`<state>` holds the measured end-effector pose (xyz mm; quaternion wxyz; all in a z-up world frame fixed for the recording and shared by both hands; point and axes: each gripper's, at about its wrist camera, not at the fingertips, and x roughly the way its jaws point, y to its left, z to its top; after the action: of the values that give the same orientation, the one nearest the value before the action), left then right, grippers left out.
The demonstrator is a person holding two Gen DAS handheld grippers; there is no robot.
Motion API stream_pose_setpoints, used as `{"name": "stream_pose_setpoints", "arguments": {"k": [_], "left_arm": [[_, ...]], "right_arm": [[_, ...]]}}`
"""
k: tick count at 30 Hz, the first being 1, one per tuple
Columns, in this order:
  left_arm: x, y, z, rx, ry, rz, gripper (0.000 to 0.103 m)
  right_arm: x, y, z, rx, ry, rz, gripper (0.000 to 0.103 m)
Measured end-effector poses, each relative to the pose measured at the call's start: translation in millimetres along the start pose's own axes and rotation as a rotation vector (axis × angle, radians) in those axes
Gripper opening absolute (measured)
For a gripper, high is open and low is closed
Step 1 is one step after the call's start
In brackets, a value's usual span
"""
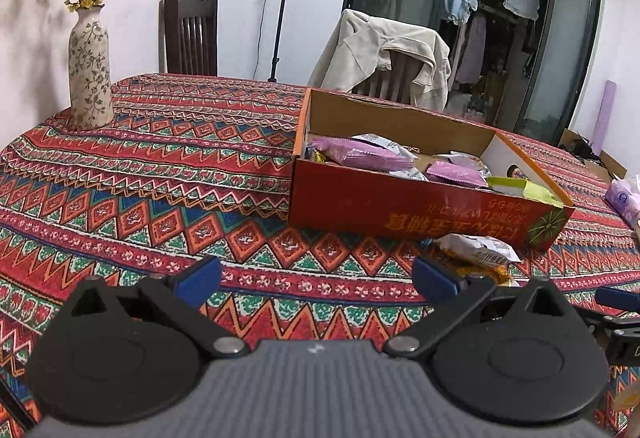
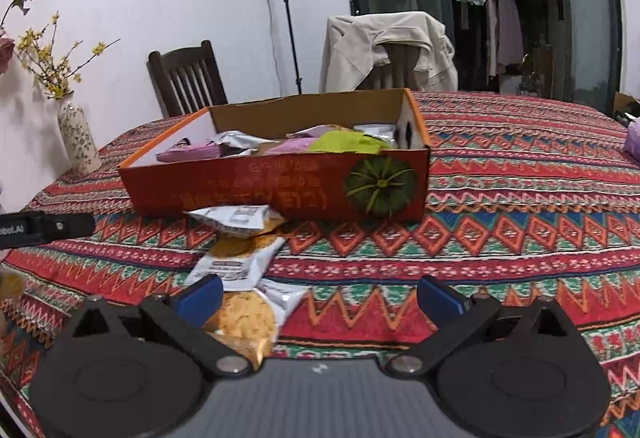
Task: Organize snacks
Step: 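Grasp a pumpkin-seed crisp packet with the right tool, then grasp another pumpkin-seed crisp packet with the left tool while the right holds its packet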
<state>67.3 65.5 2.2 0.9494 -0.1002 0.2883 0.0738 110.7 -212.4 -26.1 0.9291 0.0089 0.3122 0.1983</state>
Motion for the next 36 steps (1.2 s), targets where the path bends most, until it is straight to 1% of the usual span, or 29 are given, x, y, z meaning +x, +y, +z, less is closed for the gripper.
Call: {"name": "stream_pose_setpoints", "arguments": {"k": [7, 10, 12, 14, 17, 19, 23, 27, 31, 36], "left_arm": [[1.1, 1.1, -1.9, -0.004, 0.010, 0.000, 0.103], [2.1, 2.4, -3.2, -0.008, 0.016, 0.000, 0.103], [3.0, 2.9, -4.2, -0.010, 0.020, -0.002, 0.103], [3.8, 2.7, -5.4, -0.011, 0.025, -0.004, 0.103], [4.2, 1.5, -6.8, -0.010, 0.029, -0.009, 0.103], [4.5, 0.9, -7.1, -0.010, 0.030, -0.010, 0.103], [5.9, -0.2, -6.8, -0.011, 0.033, -0.011, 0.103], [5.7, -2.2, -6.5, -0.005, 0.033, -0.013, 0.103], [5.6, -4.5, -6.4, -0.001, 0.034, -0.011, 0.103], [6.0, -9.5, -5.5, 0.005, 0.036, -0.010, 0.103]], "right_arm": [[16.7, 26.1, 0.0, -0.052, 0.046, 0.028, 0.103], [21.5, 34.2, -2.9, -0.074, 0.063, 0.023, 0.100], [24.0, 38.2, -5.0, -0.088, 0.068, 0.012, 0.093], [26.1, 41.1, -7.0, -0.101, 0.075, -0.003, 0.088], [28.7, 42.5, -10.5, -0.107, 0.093, -0.007, 0.075], [27.4, 42.3, -11.1, -0.113, 0.090, -0.018, 0.070], [24.2, 40.2, -11.6, -0.116, 0.085, -0.031, 0.054], [21.0, 35.3, -12.3, -0.108, 0.079, -0.017, 0.050], [16.5, 29.9, -12.6, -0.095, 0.069, -0.003, 0.048], [6.1, 20.4, -9.5, -0.081, 0.026, -0.012, 0.047]]}}
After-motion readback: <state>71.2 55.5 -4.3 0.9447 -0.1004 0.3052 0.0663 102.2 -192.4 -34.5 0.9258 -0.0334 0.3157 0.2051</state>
